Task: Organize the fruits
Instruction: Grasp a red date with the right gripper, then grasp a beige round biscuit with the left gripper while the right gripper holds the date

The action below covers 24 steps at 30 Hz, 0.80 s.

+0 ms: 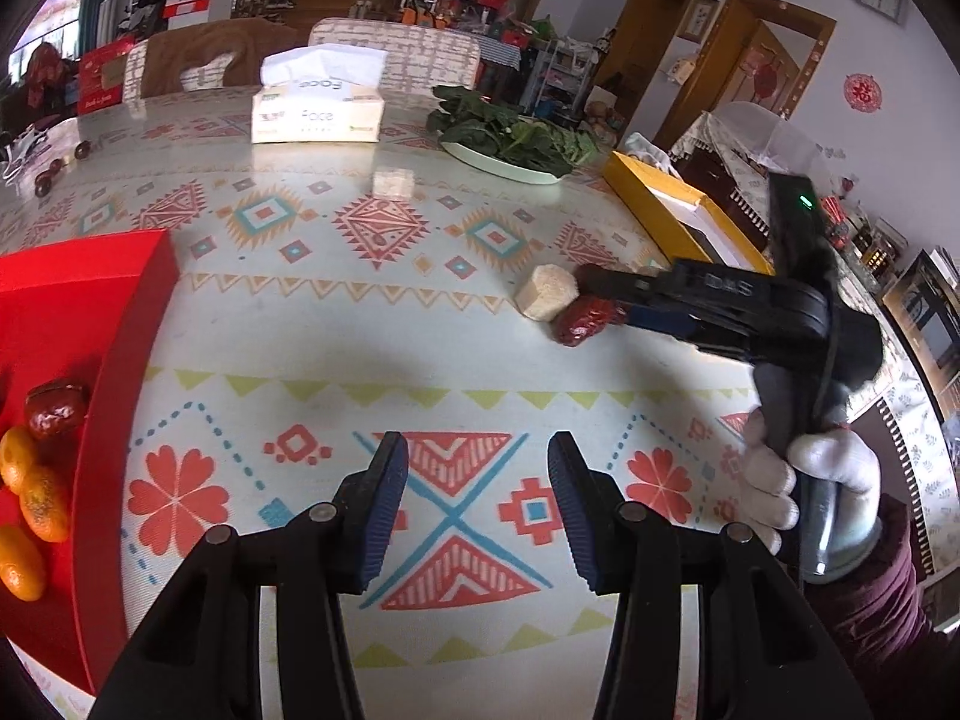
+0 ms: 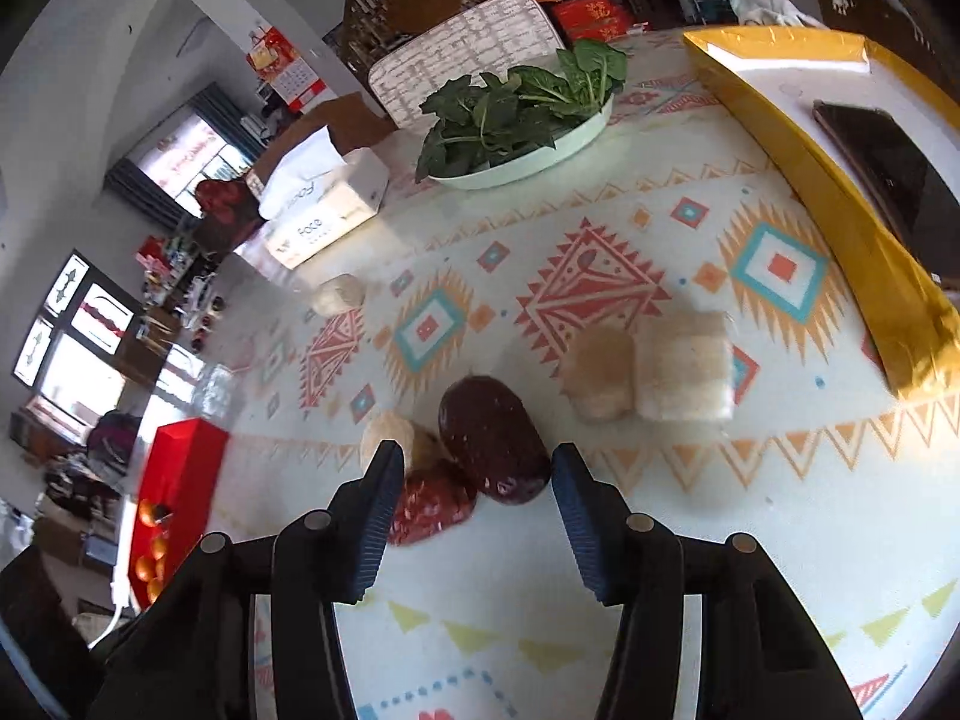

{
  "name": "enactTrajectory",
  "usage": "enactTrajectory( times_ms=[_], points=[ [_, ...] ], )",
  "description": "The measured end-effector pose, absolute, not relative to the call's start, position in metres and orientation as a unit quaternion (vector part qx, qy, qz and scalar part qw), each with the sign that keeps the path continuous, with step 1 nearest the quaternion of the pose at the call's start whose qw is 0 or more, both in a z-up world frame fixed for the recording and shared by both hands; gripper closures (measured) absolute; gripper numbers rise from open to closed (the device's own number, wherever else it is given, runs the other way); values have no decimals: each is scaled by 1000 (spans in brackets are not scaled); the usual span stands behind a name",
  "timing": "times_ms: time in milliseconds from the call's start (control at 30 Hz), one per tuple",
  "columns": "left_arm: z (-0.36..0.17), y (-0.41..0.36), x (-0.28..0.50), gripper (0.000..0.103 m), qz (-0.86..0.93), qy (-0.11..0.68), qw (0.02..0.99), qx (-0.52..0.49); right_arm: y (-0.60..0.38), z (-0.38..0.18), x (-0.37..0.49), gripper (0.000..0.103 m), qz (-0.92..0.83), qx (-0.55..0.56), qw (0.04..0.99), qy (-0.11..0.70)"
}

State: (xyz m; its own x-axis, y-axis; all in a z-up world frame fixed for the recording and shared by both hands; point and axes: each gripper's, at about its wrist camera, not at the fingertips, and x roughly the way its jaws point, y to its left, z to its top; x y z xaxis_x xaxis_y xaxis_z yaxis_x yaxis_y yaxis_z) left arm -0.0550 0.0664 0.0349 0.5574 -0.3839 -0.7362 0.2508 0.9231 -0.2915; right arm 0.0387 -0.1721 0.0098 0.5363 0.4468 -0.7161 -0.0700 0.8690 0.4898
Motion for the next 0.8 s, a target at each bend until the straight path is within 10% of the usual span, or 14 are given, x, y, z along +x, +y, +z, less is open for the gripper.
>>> enactTrajectory(
  times_ms=[433, 800],
  points=[
    [37, 44, -25, 52, -186, 439, 877, -54, -175, 10, 42, 94, 139, 210, 862, 441],
    [15, -5, 44, 52, -218, 464, 857, -52, -202, 16, 37, 93, 143, 251, 857, 426]
  ],
)
